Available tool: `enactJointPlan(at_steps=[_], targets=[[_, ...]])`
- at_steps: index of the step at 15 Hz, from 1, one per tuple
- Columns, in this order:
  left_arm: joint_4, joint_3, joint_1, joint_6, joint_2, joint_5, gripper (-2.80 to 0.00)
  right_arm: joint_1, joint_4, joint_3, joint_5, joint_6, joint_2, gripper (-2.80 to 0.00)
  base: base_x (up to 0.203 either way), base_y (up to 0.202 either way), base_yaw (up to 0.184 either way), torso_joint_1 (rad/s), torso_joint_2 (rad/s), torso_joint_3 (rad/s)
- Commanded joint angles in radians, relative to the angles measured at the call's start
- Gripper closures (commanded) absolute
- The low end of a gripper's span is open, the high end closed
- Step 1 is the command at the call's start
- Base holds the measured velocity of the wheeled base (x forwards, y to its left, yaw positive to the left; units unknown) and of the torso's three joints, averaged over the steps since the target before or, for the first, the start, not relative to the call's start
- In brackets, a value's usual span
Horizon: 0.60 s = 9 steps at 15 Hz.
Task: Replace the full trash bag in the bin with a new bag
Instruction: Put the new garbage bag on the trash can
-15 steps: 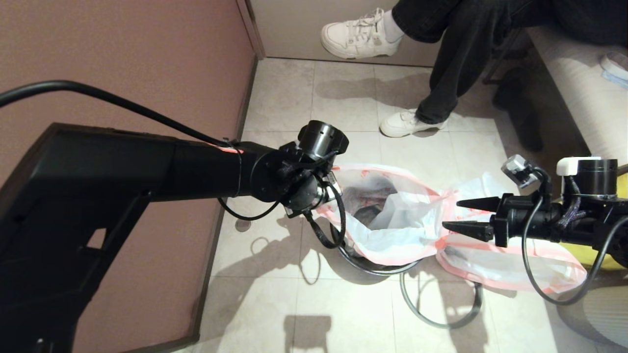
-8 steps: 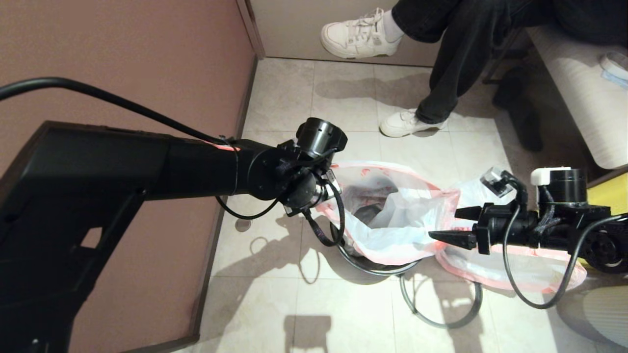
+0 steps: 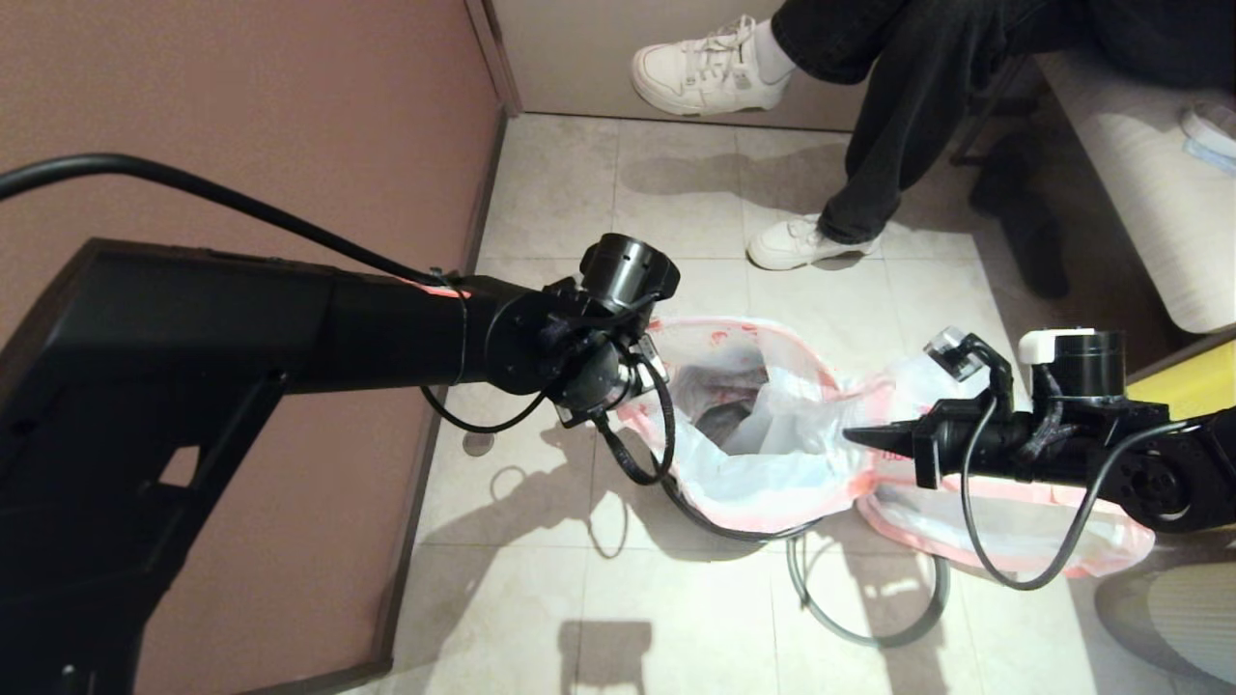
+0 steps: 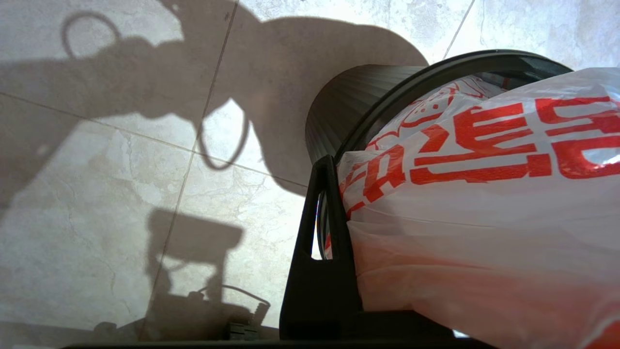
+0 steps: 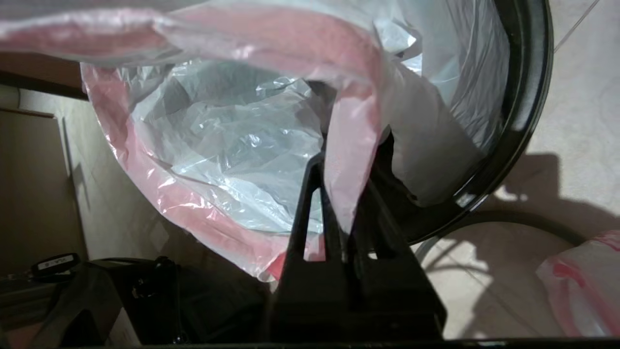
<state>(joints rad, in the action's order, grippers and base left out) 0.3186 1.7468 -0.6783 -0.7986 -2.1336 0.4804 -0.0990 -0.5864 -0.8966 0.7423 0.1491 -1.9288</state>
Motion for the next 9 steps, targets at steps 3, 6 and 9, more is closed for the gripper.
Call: enactJointPlan(at_steps=[3, 6, 9], targets=[[0.003, 0.000, 0.000, -0.011, 0.004, 0.003, 0.00, -0.028, -0.004, -0.013, 0.000, -0.090, -0.002, 0.00, 0.000, 0.000, 0.000, 0.000, 0.00, 0.000], [0.004, -0.005, 0.000, -0.018, 0.002, 0.001, 0.00, -0.022, 0.007, -0.035, -0.020, -0.130, 0.000, 0.00, 0.000, 0.000, 0.000, 0.000, 0.00, 0.000], [0.004, -0.008, 0.002, -0.018, -0.014, 0.000, 0.00, -0.019, 0.194, -0.106, -0.124, -0.130, 0.023, 0.00, 0.000, 0.000, 0.000, 0.000, 0.00, 0.000]])
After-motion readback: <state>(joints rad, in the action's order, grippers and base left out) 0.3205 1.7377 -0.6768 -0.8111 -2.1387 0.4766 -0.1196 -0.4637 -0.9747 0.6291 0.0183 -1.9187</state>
